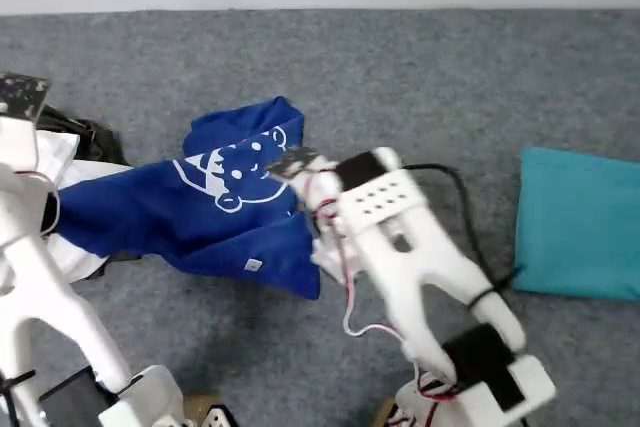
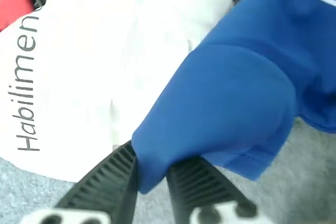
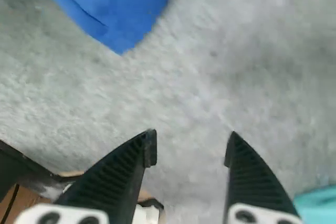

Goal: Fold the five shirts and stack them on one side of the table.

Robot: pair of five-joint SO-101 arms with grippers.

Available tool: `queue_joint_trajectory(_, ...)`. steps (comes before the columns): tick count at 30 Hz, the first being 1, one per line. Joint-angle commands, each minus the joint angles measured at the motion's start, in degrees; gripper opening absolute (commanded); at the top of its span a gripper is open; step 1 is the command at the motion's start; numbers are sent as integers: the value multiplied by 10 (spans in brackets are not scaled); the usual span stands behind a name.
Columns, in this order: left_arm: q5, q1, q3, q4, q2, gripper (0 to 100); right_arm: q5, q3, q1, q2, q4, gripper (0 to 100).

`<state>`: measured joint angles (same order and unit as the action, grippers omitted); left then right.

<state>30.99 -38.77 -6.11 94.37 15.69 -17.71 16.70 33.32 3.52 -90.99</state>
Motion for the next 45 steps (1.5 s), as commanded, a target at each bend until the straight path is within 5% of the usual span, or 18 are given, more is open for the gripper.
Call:
queue_joint_trajectory(1, -1, -26, -15, -39, 22, 14, 11, -63, 54, -35, 4, 231)
queue_joint_trajectory(13, -1, -45, -47, -54, 22, 14, 20, -191, 145, -220, -5, 286)
queue_joint_trajectory(22, -1, -45, -47, -54, 22, 14, 56, -269, 149, -366, 1, 284)
queue_joint_trajectory(27, -1, -45, -47, -54, 22, 14, 54, -320, 145, -410, -6, 115)
queue_joint_trajectory(30, -1, -45, -47, -52, 22, 14, 41, -342, 140, -405, -6, 9)
queue_joint_trajectory(45, -2, -4, 43, 15, 28, 14, -80, -346, 0, -149, -102, 10)
